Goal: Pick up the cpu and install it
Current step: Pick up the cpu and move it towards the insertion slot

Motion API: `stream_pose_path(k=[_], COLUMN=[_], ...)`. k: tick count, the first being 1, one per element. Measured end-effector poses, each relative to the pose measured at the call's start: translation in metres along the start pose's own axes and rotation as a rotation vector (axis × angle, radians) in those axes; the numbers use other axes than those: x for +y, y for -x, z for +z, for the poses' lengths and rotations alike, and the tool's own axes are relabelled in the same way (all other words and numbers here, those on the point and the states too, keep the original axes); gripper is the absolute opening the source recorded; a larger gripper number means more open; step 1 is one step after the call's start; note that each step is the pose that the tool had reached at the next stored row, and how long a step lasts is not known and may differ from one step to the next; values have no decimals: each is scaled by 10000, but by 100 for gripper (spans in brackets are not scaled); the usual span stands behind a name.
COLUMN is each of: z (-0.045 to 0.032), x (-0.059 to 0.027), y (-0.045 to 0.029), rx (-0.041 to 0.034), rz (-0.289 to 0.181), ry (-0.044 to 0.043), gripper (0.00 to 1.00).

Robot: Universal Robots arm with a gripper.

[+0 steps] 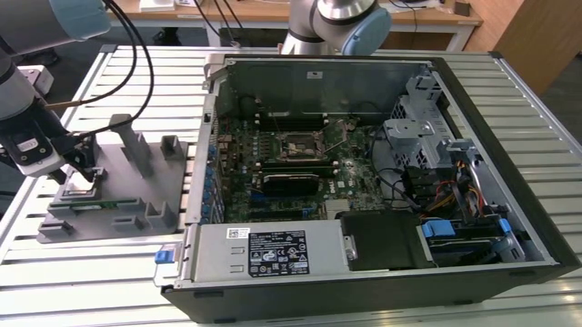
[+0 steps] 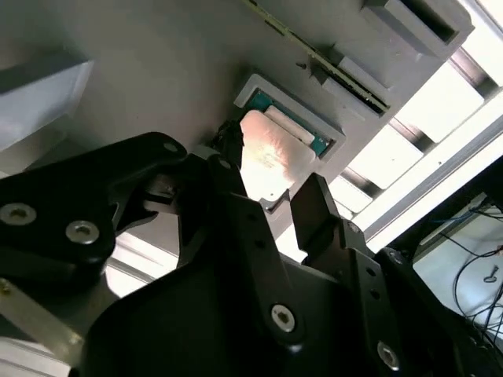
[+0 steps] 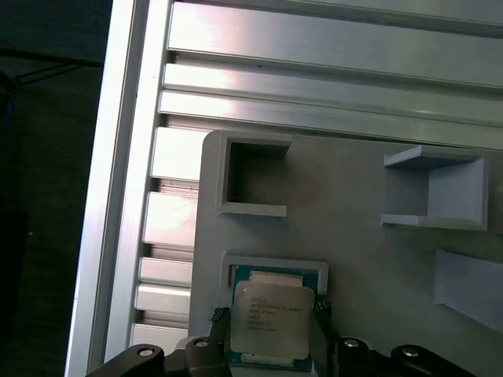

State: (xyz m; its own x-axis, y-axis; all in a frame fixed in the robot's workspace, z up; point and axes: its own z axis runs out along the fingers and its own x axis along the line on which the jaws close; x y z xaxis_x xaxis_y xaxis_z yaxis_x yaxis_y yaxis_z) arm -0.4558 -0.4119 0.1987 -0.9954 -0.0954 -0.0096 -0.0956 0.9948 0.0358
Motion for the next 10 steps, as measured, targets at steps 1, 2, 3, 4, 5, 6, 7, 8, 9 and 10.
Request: stream_pose_path(k=[1,2,3,4,5,6,7,8,9,10], z=[-1,1,6,13,22,33,47,59,73,84], x=[0,0,-1,-1,-1,-1,-2,-2,-3,-3], y=[0,0,0,0,0,0,0,0,-1,-1], rx=[2,3,2,2,2,3,2,2,3,3], rz=[0,0,0,0,0,0,0,1,4,6], ry=[-1,-1,-1,-1,-1,-3,-3,-4,-4,-4], gripper=[52,52,52,53,53,53,60,60,60,60])
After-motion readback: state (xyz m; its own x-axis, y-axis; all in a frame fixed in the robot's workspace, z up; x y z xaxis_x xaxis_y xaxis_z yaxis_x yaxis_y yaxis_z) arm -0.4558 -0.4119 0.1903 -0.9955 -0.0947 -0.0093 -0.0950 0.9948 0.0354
